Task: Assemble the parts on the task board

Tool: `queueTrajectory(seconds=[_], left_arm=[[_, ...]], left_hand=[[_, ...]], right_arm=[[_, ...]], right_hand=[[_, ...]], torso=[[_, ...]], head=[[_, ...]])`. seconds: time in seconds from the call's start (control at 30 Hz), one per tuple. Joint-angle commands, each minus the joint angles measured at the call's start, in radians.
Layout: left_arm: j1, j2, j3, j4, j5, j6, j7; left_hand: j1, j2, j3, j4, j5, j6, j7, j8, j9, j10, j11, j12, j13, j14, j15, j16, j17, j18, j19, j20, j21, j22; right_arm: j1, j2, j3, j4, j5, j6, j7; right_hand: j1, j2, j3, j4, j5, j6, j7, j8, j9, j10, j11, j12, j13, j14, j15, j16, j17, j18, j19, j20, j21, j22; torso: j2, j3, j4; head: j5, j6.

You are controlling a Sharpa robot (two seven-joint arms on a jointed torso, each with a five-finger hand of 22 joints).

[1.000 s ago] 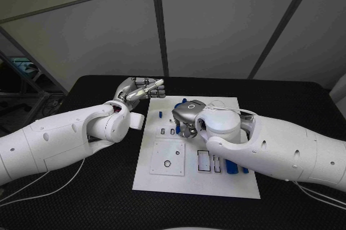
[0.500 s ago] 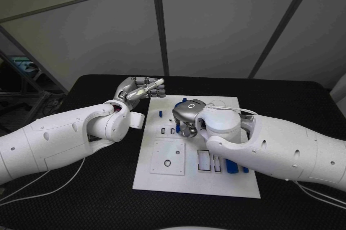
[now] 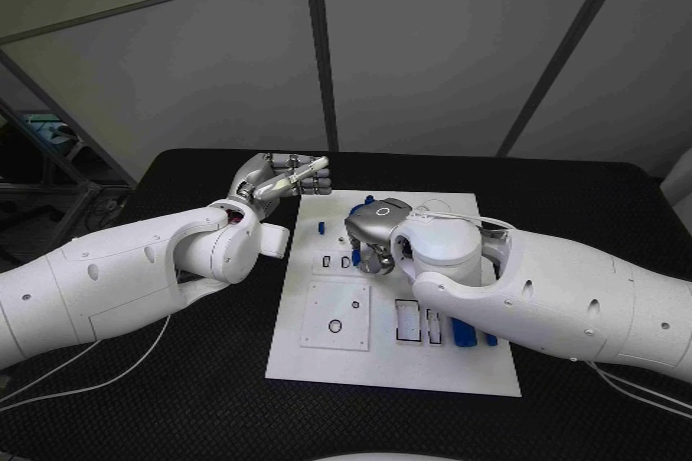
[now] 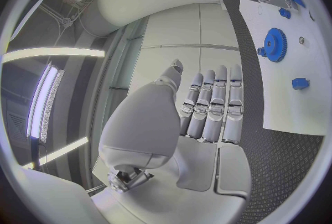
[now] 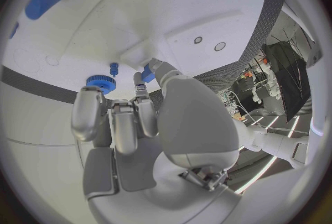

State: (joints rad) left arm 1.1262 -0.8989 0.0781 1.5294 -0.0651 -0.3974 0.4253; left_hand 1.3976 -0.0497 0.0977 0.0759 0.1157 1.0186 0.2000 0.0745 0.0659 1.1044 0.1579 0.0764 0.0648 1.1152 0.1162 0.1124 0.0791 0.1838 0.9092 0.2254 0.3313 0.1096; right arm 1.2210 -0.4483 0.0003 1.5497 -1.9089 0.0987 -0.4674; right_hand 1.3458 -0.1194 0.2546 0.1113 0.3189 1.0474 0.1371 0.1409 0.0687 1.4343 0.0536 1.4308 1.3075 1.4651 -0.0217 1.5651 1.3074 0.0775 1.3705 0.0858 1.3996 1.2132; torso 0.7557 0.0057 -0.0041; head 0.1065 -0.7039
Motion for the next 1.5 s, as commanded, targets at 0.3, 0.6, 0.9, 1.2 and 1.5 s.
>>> queueTrajectory(seconds=[0.3,0.6,0.9,1.2,1.5], left_arm=[[0.002,0.001,0.001,0.0,-0.007,0.01,0.001],[0.001,0.003,0.001,-0.001,-0.007,0.011,0.0],[0.001,0.003,0.001,-0.002,-0.007,0.01,-0.001],[0.001,0.003,0.001,-0.002,-0.008,0.012,0.0],[0.001,0.003,0.001,-0.004,-0.008,0.013,0.0]], left_hand=[[-0.003,0.004,-0.001,-0.007,-0.003,0.004,0.003,-0.006,-0.001,0.0,-0.004,-0.007,-0.001,0.008,-0.001,-0.008,0.001,0.0,0.008,0.001,-0.005,-0.002],[-0.003,0.004,-0.001,-0.008,-0.003,0.004,0.004,-0.006,-0.001,-0.001,-0.004,-0.007,-0.001,0.008,-0.001,-0.008,0.001,0.0,0.008,0.001,-0.005,-0.002],[-0.003,0.004,-0.001,-0.008,-0.003,0.004,0.004,-0.006,-0.001,-0.001,-0.004,-0.007,-0.001,0.008,-0.001,-0.008,0.001,0.0,0.008,0.001,-0.005,-0.002],[-0.003,0.004,-0.001,-0.008,-0.003,0.004,0.005,-0.006,-0.001,-0.001,-0.003,-0.008,-0.001,0.008,0.0,-0.009,0.001,0.0,0.008,0.001,-0.005,-0.003],[-0.003,0.004,-0.001,-0.008,-0.003,0.004,0.005,-0.006,-0.001,-0.001,-0.003,-0.008,-0.001,0.008,0.0,-0.009,0.001,0.0,0.008,0.001,-0.005,-0.003]], right_arm=[[0.002,0.002,0.0,-0.001,-0.009,0.005,0.004],[0.002,0.002,0.0,-0.001,-0.01,0.004,0.005],[0.002,0.001,0.0,0.0,-0.01,0.001,0.003],[0.002,-0.008,0.0,0.006,-0.018,-0.027,0.003],[0.002,-0.021,0.0,0.019,-0.021,-0.052,0.005]], right_hand=[[-0.036,-0.023,-0.019,0.011,-0.027,-0.022,0.003,-0.008,-0.001,-0.012,0.004,-0.008,0.076,0.101,0.008,-0.002,0.244,-0.003,-0.01,0.008,-0.01,-0.007],[-0.039,-0.025,-0.022,0.012,-0.033,-0.026,0.003,-0.009,-0.001,-0.014,0.005,-0.011,0.074,0.1,0.009,-0.003,0.242,-0.003,-0.012,0.009,-0.012,-0.01],[-0.042,-0.028,-0.025,0.014,-0.04,-0.034,0.005,-0.012,-0.001,-0.024,0.006,-0.02,0.062,0.099,0.01,-0.007,0.235,-0.001,-0.018,0.011,-0.018,-0.019],[-0.049,-0.061,-0.078,0.046,-0.132,-0.142,0.021,-0.058,-0.003,-0.066,0.021,-0.056,0.015,0.098,0.023,-0.008,0.232,0.003,-0.029,0.022,-0.033,-0.04],[-0.022,-0.069,-0.11,0.082,-0.134,-0.172,0.027,-0.062,-0.002,-0.074,0.027,-0.06,0.005,0.098,0.028,-0.008,0.233,0.004,-0.031,0.028,-0.036,-0.043]], torso=[[0.0,0.0001,-0.0007],[0.0,0.0,-0.0004],[0.0,-0.0002,-0.0001],[0.0,0.0001,-0.0004],[0.0,0.0004,-0.0002]], head=[[0.0,0.0],[0.0,0.0],[-0.003,0.0],[-0.007,0.003],[-0.011,0.004]])
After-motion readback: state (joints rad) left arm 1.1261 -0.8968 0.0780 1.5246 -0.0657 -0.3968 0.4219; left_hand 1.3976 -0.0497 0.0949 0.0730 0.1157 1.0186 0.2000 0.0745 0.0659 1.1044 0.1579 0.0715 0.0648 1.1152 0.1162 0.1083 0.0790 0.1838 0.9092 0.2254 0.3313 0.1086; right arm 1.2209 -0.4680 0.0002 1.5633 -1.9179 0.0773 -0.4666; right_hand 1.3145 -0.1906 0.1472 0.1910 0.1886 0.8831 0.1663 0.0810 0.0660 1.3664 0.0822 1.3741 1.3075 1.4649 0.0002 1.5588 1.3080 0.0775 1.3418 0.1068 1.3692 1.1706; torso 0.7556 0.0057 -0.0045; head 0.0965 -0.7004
